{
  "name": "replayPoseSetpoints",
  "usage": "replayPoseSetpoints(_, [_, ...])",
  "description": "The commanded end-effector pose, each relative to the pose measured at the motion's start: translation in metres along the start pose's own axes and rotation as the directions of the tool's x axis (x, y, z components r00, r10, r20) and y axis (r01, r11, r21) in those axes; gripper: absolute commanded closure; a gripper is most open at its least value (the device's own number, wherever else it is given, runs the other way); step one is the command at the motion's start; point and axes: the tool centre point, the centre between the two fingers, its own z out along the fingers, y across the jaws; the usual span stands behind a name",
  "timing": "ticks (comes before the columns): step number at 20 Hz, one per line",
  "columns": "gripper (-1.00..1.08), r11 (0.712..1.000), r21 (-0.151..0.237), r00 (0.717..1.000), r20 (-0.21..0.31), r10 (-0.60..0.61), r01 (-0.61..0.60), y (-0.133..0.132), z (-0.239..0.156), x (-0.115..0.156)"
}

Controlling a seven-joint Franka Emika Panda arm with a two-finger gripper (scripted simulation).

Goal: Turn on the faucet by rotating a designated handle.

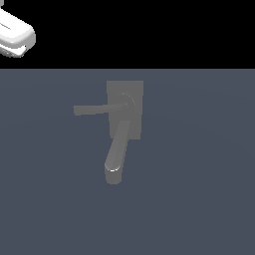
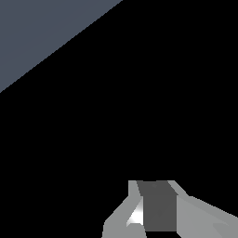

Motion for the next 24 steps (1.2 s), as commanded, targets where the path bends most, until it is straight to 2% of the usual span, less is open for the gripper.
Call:
replayPoseSetpoints(1, [1.08,0.997,-0.008,0.994,-0.079,-0.080,0.079,-0.028,-0.012,0.031])
replayPoseSetpoints(6, [1.08,0.978,-0.020,0.955,-0.211,-0.209,0.209,-0.082,-0.036,0.077])
replayPoseSetpoints(10, [1.08,0.958,-0.026,0.916,-0.288,-0.279,0.284,-0.118,-0.052,0.100])
replayPoseSetpoints(18, [1.08,0.929,-0.034,0.856,-0.377,-0.354,0.369,-0.163,-0.074,0.122])
replayPoseSetpoints(24, [1.08,0.931,0.003,0.831,-0.451,-0.325,0.366,-0.187,-0.096,0.141])
